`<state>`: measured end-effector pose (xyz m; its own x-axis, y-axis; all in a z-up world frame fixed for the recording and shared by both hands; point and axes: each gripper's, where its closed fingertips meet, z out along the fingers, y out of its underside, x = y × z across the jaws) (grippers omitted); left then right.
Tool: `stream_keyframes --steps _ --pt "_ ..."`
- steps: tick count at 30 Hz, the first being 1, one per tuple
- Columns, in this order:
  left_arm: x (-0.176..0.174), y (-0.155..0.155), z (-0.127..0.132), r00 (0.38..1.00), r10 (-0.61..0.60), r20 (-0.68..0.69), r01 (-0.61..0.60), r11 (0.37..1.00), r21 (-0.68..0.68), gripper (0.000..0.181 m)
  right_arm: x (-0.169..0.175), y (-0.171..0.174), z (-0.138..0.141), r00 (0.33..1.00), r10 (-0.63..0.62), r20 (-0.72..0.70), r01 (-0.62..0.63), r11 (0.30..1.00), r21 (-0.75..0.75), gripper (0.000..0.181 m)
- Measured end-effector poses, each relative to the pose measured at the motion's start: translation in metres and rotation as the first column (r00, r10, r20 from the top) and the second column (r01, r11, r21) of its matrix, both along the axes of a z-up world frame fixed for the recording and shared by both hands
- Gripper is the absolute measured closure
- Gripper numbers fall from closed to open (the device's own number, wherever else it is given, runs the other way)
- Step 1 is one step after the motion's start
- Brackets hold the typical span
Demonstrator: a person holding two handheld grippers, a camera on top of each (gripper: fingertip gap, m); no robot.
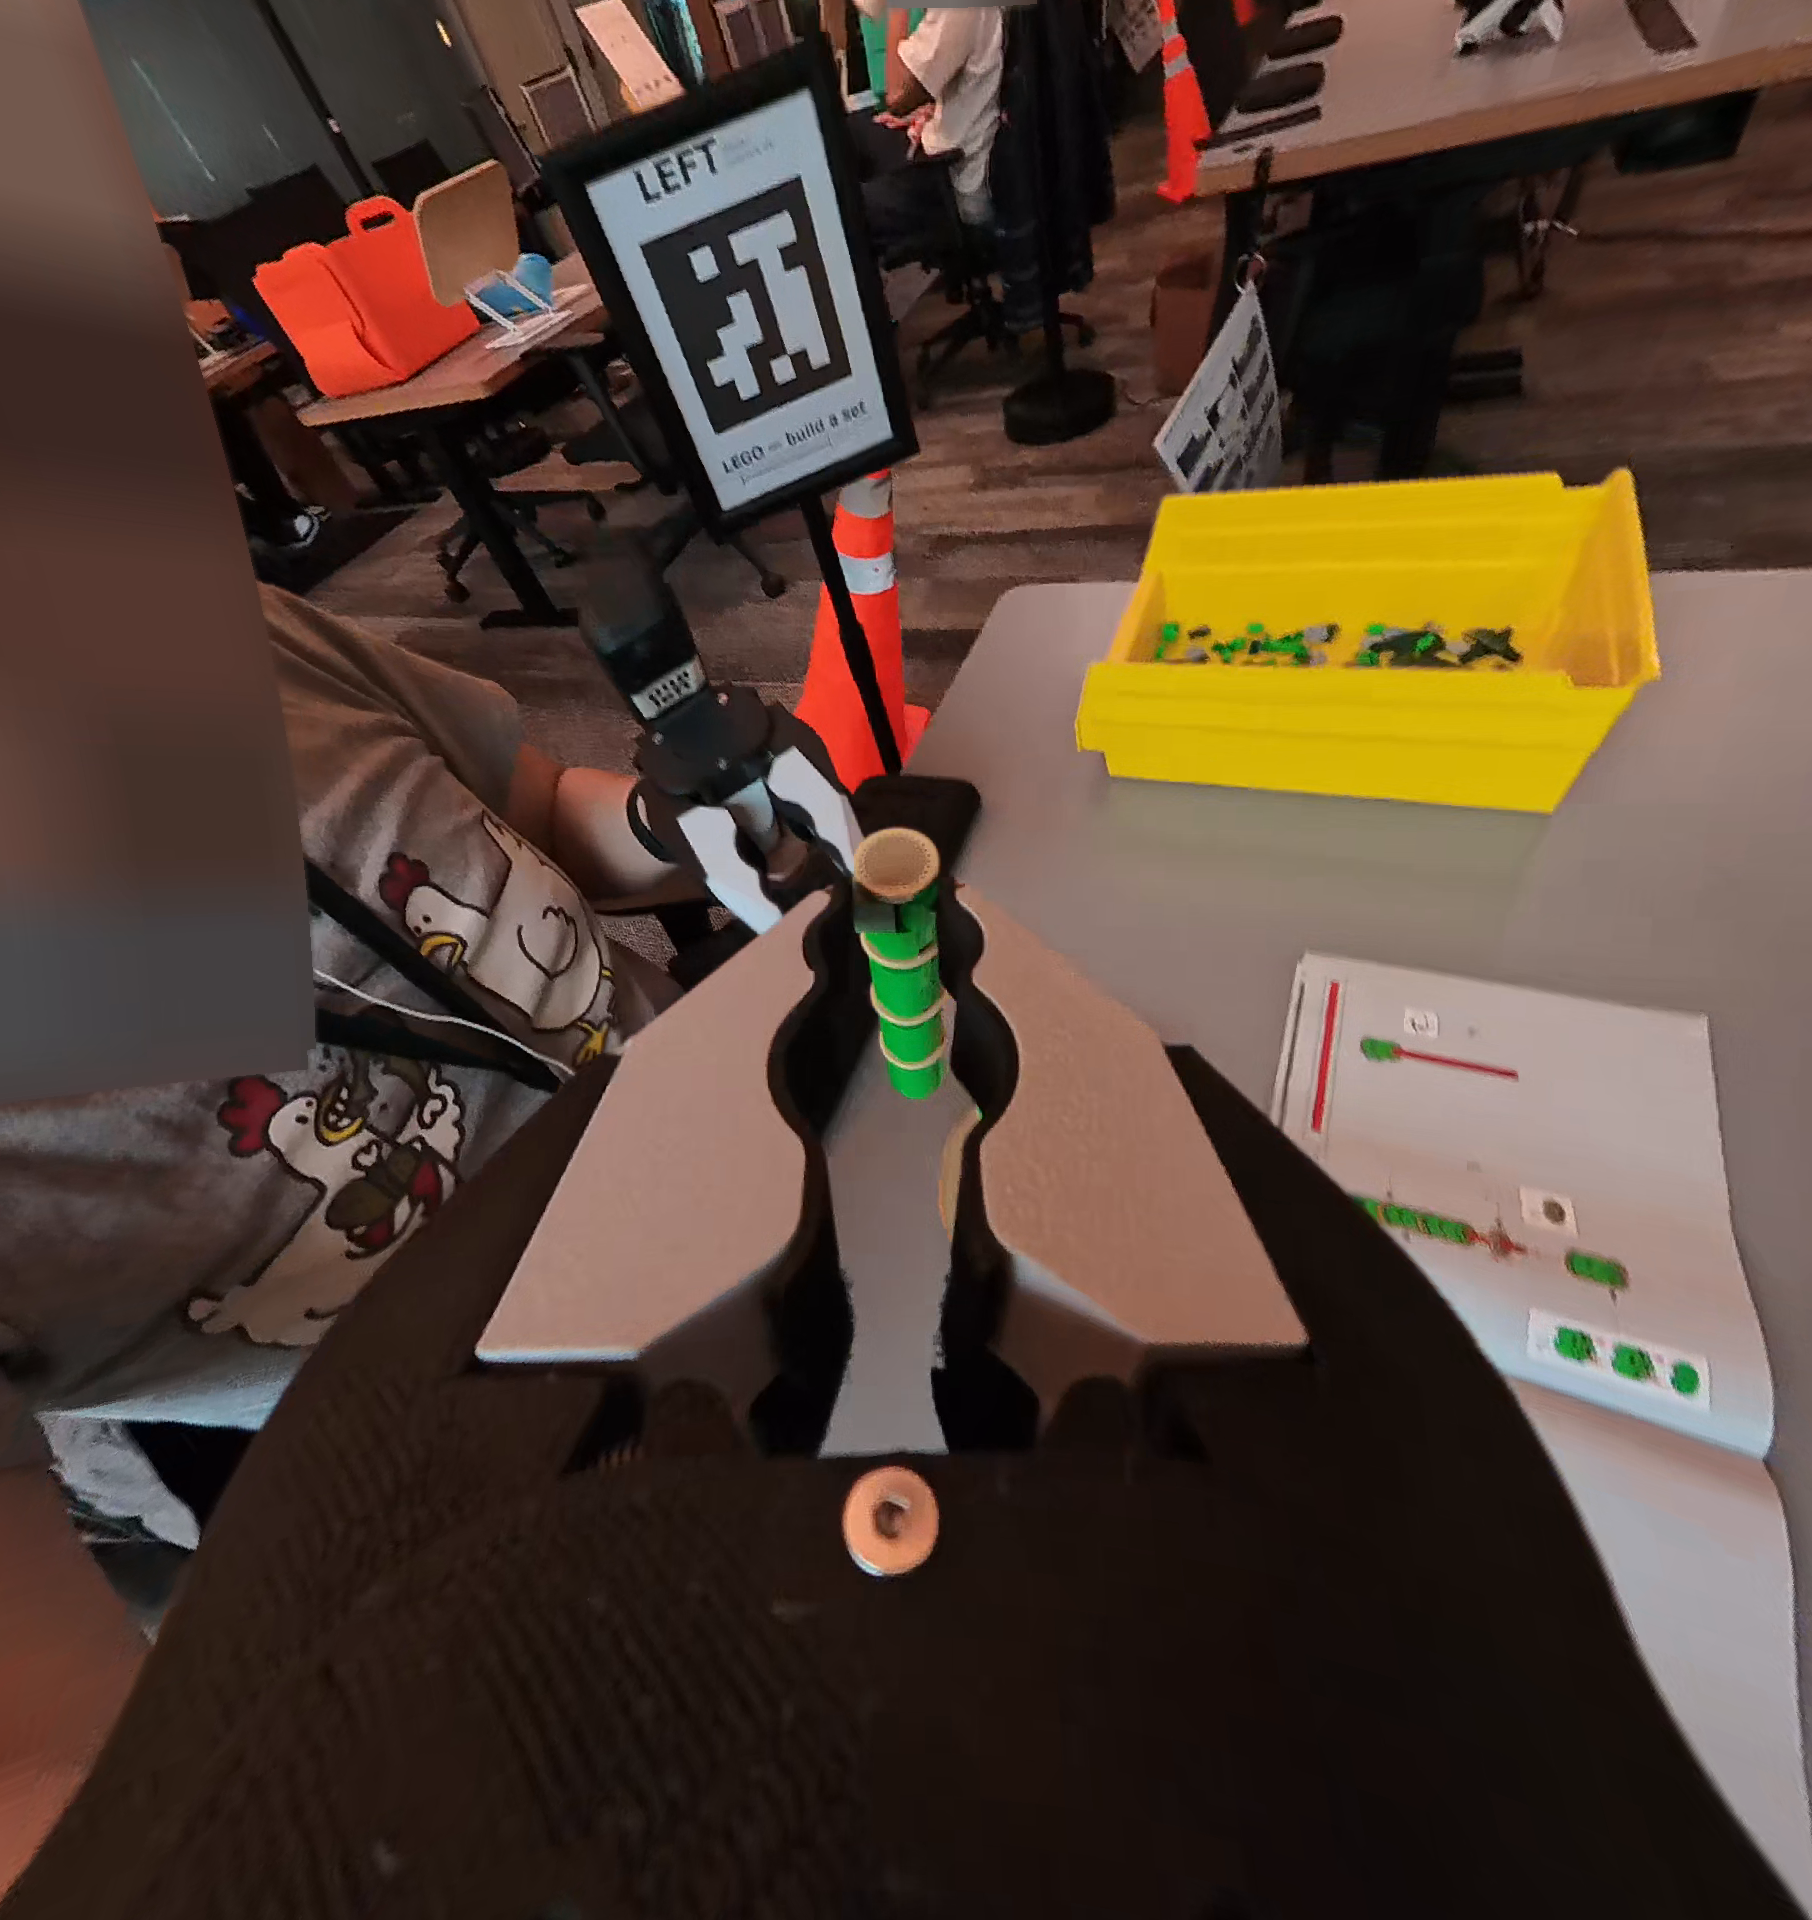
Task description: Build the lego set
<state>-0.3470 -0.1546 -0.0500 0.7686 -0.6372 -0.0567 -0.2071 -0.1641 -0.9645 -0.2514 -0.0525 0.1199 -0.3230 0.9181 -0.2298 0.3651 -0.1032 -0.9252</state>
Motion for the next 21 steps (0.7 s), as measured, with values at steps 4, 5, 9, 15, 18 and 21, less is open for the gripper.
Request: stream_keyframes --steps 4,5,9,15,18,21 --pt "-0.001 -0.002 0.006 1.0 0.0 0.006 0.0 1.0 0.013 0.143 -0.024 -0.015 0.012 1.0 0.011 -0.014 -0.011 1.0 0.004 0.167" --pt "-0.001 -0.001 0.008 1.0 -0.001 0.009 0.001 1.0 0.017 0.143 -0.03 -0.017 0.011 1.0 0.009 -0.014 -0.009 1.0 0.004 0.167" --pt "-0.005 0.004 0.017 0.999 0.001 0.037 -0.002 1.0 0.029 0.143 -0.051 -0.027 -0.004 1.0 0.016 -0.013 -0.015 0.999 0.034 0.167" --pt "-0.005 0.022 0.039 0.988 -0.049 0.146 0.044 0.998 0.033 0.142 -0.067 -0.03 -0.039 0.998 0.038 0.042 -0.041 0.997 0.062 0.167" --pt "0.003 0.038 0.045 0.983 -0.101 0.155 0.096 0.995 0.039 0.141 -0.071 -0.026 -0.054 0.997 0.03 0.073 -0.035 0.997 0.076 0.167" --pt "0.011 0.054 0.045 0.975 -0.153 0.159 0.153 0.988 0.009 0.14 -0.072 -0.026 -0.067 0.994 0.038 0.107 -0.048 0.994 0.097 0.167"
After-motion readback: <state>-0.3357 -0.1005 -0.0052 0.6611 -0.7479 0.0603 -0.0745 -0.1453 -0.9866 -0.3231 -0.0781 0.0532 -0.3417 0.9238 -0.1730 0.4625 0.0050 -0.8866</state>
